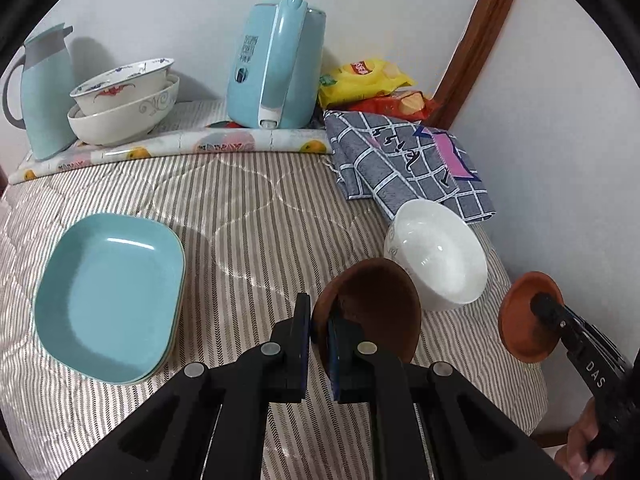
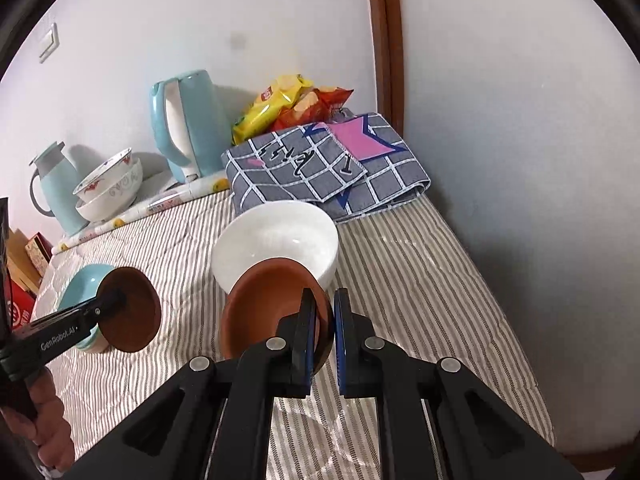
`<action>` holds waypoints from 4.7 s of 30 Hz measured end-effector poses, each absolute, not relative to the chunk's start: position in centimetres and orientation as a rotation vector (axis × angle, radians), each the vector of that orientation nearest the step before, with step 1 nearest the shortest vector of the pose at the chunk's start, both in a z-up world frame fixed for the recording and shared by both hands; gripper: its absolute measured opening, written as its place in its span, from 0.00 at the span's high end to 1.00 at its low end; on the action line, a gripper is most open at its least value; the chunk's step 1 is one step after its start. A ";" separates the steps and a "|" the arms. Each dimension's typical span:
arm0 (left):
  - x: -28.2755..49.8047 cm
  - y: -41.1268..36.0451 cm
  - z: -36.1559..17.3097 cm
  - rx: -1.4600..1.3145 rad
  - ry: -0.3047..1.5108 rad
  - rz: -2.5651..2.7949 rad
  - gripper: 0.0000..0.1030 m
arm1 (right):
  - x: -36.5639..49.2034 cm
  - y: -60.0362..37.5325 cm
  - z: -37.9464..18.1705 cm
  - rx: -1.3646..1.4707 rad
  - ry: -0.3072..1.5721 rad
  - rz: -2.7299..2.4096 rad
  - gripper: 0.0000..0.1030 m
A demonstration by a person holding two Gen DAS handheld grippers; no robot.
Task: Organize plates and bowls
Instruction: 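Lower the right tool's brown bowl into the white bowl and open it, then lower the left tool's brown bowl into the white bowl and open it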
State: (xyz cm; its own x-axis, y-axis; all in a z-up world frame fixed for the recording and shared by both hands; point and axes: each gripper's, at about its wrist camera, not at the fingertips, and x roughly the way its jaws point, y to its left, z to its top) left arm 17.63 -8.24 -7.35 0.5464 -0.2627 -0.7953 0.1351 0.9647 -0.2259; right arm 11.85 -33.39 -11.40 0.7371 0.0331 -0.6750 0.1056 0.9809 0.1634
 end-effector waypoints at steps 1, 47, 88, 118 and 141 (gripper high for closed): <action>17.6 -8.2 -7.1 -0.143 0.961 -0.238 0.92 | 11.9 -33.4 -11.3 0.198 0.739 -0.038 0.91; 24.4 -7.5 -7.4 -0.146 0.959 -0.180 0.92 | 21.4 -31.4 -14.3 0.124 0.814 -0.014 0.91; 26.2 -6.9 -10.1 -0.184 1.005 -0.188 0.92 | 25.7 -29.7 -18.0 0.083 0.961 0.000 0.91; 22.8 -9.6 -7.1 -0.155 0.970 -0.228 0.92 | 20.4 -33.2 -12.1 0.159 0.810 -0.011 0.68; 23.4 -17.5 -7.7 -0.086 0.990 -0.286 0.92 | 14.7 -40.8 -14.9 0.248 0.806 -0.105 0.68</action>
